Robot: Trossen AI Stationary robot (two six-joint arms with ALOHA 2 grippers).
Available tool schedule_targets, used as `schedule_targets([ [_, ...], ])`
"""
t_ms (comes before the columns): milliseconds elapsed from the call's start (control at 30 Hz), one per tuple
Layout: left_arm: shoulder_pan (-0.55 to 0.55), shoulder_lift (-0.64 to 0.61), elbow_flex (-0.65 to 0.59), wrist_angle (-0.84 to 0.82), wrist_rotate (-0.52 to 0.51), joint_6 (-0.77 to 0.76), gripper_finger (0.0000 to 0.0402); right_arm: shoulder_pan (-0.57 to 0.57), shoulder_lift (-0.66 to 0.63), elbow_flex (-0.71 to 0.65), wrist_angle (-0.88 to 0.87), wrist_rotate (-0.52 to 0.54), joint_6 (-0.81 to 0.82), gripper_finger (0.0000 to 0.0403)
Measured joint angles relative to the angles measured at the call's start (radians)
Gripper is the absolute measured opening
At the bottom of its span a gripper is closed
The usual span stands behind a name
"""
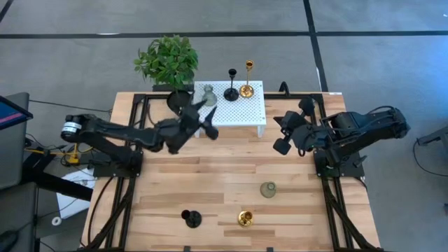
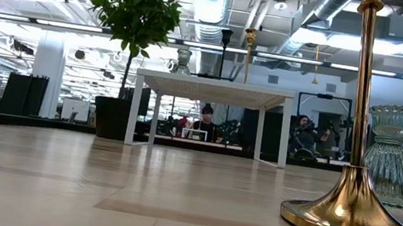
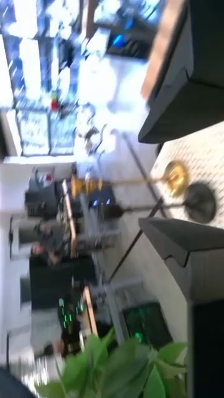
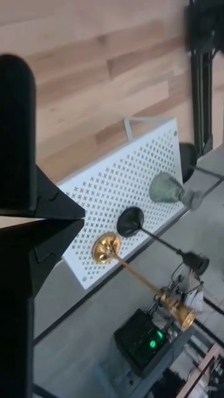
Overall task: Pick & Place candle stick holders
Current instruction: Put the green glass candle holder on the shelf aligned with the other green glass candle holder
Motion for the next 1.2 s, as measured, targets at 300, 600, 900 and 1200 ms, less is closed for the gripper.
schedule_targets([
  [300, -0.224, -0.13, 0.0, -0.287, -0.064, 0.0, 0.0117, 0.062, 0.0, 0.0, -0.028, -0.048, 0.043, 0.0],
  [600, -0.386, -0.201, 0.0, -0.375, -0.228, 0.0, 0.0027, 0.077, 0.0, -0.023, -0.088, -0.049, 0.105, 0.0],
  [900, -0.461, -0.204, -0.001, -0.451, -0.273, -0.001, 0.0006, 0.078, 0.0, -0.176, 0.04, -0.154, 0.175, 0.0],
  [1200, -0.509, -0.204, -0.001, -0.465, -0.273, -0.004, 0.0006, 0.072, 0.0, -0.301, 0.177, -0.053, 0.16, 0.0],
])
